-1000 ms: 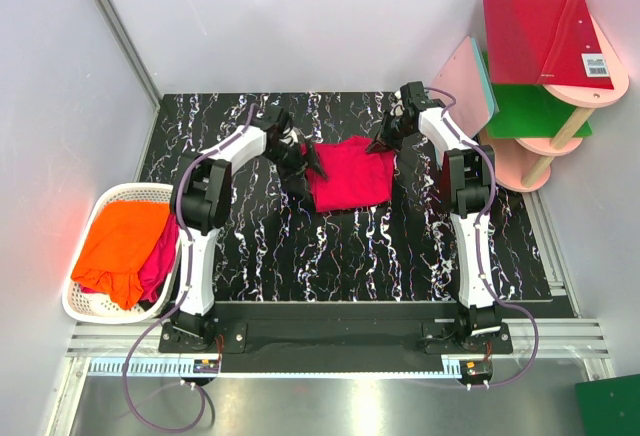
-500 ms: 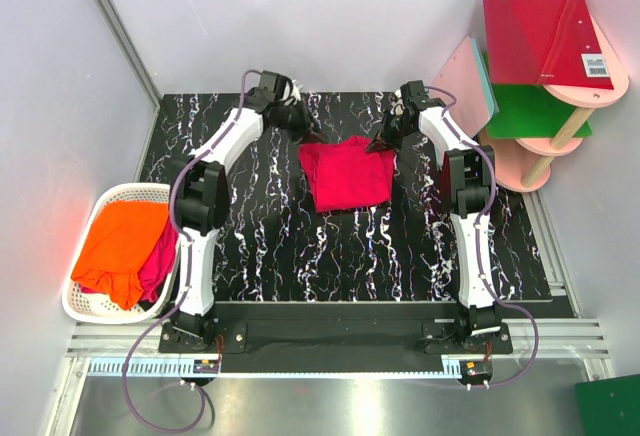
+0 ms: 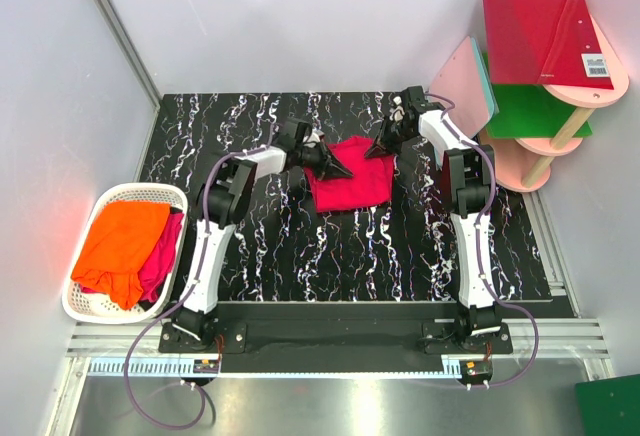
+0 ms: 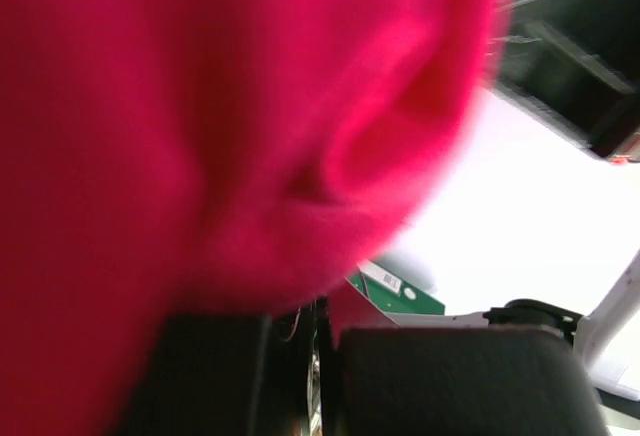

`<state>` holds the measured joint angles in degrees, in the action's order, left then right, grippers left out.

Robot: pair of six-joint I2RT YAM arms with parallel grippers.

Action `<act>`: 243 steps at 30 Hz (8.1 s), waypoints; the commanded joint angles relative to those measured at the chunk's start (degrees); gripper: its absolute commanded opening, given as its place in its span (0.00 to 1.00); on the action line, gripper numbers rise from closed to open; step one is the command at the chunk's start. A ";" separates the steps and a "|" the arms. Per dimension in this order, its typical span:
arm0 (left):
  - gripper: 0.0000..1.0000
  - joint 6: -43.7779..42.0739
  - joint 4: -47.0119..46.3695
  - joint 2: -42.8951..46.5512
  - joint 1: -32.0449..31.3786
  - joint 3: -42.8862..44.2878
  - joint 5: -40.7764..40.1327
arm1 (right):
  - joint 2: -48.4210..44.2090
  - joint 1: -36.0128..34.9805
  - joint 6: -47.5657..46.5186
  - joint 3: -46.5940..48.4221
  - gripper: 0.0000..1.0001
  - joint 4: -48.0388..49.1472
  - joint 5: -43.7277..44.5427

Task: Fold and stack the t-shirts
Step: Smooth out wrinkles on the folded tshirt, then put the neatly folded tshirt into the corner of the board with the left arm

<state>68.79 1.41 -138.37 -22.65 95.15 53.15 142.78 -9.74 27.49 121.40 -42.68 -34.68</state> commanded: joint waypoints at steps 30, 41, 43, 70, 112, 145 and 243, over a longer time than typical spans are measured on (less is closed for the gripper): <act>0.00 -30.30 31.55 9.86 8.24 26.40 -17.84 | -2.59 0.25 0.64 12.81 0.00 0.49 3.56; 0.00 -33.19 33.56 12.25 -0.80 21.39 -10.08 | -6.81 0.33 -1.29 9.99 0.00 0.05 5.58; 0.00 -33.99 35.58 10.23 -3.34 21.48 -9.55 | -7.34 0.33 -1.12 10.61 0.00 -0.13 5.41; 0.00 -39.62 62.32 -1.48 0.85 21.43 -46.21 | -16.57 0.51 -2.35 -1.08 0.00 -0.13 5.76; 0.99 -37.77 42.71 26.21 10.59 10.32 -44.45 | -5.68 -6.52 1.34 2.69 0.86 1.81 -10.67; 0.99 -41.46 42.80 26.66 19.84 6.10 -38.03 | 11.12 -10.04 4.24 23.88 0.70 -1.97 -1.80; 0.00 -39.70 50.53 -3.58 -3.63 41.51 -40.65 | -20.96 0.33 -0.68 -13.39 0.00 6.55 9.54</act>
<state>32.73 46.41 -143.04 -27.83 133.62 23.90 122.78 -9.13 26.00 107.33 -38.50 -21.82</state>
